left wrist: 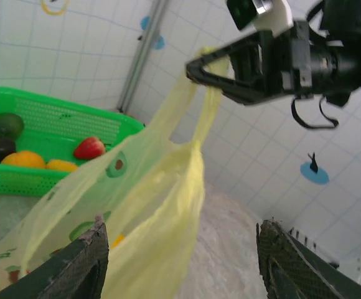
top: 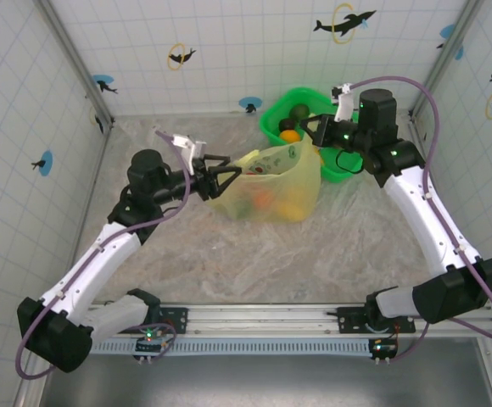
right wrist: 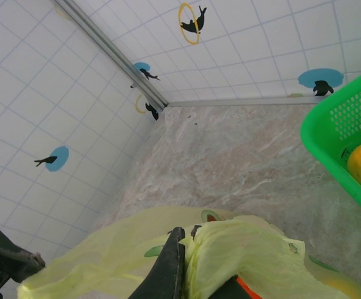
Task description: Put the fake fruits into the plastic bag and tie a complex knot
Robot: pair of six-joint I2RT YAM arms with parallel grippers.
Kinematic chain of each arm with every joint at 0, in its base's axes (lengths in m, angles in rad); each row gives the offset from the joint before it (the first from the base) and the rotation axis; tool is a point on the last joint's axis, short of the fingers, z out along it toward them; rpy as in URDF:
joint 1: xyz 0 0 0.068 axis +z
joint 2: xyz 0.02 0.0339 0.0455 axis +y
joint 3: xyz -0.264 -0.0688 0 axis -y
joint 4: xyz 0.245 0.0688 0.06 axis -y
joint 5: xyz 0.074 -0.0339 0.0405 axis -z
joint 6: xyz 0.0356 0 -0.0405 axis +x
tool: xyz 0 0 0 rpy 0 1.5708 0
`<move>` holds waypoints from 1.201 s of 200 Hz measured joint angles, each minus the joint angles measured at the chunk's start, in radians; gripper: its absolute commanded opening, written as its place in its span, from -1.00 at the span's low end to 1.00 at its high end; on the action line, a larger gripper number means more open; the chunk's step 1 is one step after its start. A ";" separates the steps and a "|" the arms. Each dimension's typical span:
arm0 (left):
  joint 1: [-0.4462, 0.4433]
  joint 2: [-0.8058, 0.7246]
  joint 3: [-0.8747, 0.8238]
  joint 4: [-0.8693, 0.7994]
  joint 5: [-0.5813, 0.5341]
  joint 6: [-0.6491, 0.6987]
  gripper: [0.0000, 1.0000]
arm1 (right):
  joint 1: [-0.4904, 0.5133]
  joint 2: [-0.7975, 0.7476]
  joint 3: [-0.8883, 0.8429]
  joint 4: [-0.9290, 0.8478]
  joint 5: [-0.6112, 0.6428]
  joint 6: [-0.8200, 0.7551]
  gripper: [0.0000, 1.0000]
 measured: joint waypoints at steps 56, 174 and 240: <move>-0.088 -0.009 -0.010 -0.089 -0.205 0.246 0.27 | 0.000 0.000 0.000 0.000 -0.010 0.004 -0.79; -0.116 0.000 -0.085 0.035 -0.394 0.331 -0.99 | 0.000 -0.016 0.024 -0.050 0.071 0.010 -0.10; -0.116 0.000 -0.101 0.097 -0.409 0.287 -1.00 | 0.007 -0.094 0.093 -0.121 0.201 -0.050 0.11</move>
